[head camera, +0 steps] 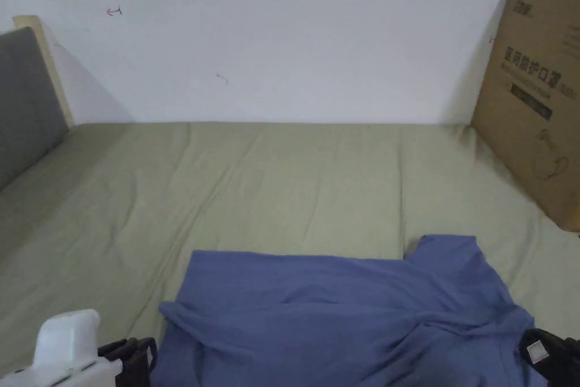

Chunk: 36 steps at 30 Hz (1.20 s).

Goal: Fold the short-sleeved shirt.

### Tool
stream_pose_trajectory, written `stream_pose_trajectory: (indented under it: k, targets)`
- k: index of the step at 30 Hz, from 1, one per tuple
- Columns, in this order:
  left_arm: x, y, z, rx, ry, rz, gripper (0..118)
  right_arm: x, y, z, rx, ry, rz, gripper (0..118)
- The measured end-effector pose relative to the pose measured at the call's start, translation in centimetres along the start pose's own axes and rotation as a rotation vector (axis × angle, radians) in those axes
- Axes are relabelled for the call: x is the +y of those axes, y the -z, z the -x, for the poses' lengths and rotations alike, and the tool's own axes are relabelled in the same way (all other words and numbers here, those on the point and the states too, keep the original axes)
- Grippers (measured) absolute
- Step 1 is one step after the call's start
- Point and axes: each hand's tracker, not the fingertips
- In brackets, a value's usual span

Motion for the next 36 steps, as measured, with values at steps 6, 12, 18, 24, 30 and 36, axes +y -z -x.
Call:
stream_pose_trajectory:
  k: [6,12,18,24,30,36]
  targets:
    - [2.4,11.4,4.7,0.047,-0.09,0.331,94,0.5,1.5,-0.2,0.021,0.029,0.046,3]
    - [0.3,18.4,5.9,0.129,-0.059,0.437,107,-0.1,2.0,-0.8,0.014,0.049,0.097,3]
    - [-1.2,19.8,2.6,0.242,0.041,0.466,82,-0.1,2.2,-2.4,-0.056,0.039,0.117,3]
    - [0.0,16.0,-0.6,0.153,0.224,0.354,4,1.8,5.5,-9.4,-0.193,0.052,0.217,11]
    - [1.9,13.3,0.4,0.034,0.037,0.332,4,2.5,13.1,-17.4,-0.423,0.165,0.415,117]
    - [2.4,13.1,1.5,0.08,0.046,0.332,5,1.2,18.9,-21.0,-0.48,0.188,0.68,101]
